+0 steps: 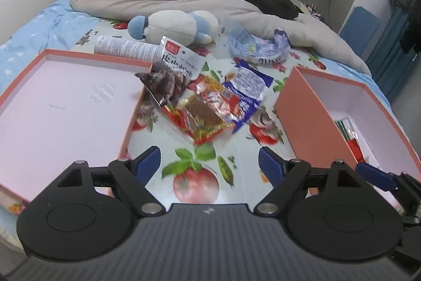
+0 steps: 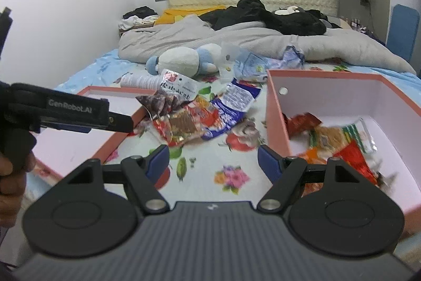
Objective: Organize snacks
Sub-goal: 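Withdraw both tools from the deep box back toward the snack pile, then grasp a dark wrapped snack with the left tool while the right tool grasps a brown strip snack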
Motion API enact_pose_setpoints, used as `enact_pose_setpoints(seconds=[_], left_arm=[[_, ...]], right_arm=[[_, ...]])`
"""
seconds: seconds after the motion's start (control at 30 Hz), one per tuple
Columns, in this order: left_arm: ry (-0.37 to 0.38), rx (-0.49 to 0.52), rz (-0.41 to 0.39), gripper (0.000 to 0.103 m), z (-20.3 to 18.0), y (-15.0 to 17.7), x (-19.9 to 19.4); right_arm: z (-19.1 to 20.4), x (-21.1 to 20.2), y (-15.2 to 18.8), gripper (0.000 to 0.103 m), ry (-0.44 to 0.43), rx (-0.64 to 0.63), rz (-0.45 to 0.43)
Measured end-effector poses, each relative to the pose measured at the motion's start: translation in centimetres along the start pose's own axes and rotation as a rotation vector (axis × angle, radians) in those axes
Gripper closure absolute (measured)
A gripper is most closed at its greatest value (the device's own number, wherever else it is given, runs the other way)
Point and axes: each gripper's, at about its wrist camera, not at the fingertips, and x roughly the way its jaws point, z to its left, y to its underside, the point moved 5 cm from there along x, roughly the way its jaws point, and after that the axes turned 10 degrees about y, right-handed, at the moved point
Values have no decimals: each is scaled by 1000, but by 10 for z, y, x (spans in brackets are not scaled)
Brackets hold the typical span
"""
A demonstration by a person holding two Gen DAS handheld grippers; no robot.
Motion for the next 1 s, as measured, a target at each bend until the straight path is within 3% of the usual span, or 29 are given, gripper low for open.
enact_pose_setpoints(seconds=[0.37, 0.53, 0.63, 0.7, 0.77, 1.0], left_arm=[[-5, 27, 32, 18, 42, -43, 68], [-48, 107, 56, 18, 62, -71, 107], [-63, 162, 41, 10, 70, -87, 123], [-76, 199, 47, 9, 75, -95, 139], [-98, 224, 66, 9, 82, -100, 157], [-54, 317, 102, 9, 93, -103, 192]], right_arm=[[17, 80, -10, 27, -18, 31, 48], [35, 115, -8, 26, -85, 22, 77], [45, 138, -9, 15, -111, 13, 93], [52, 155, -8, 15, -128, -4, 114], [59, 171, -6, 15, -114, -36, 134], [74, 205, 2, 15, -89, -86, 147]])
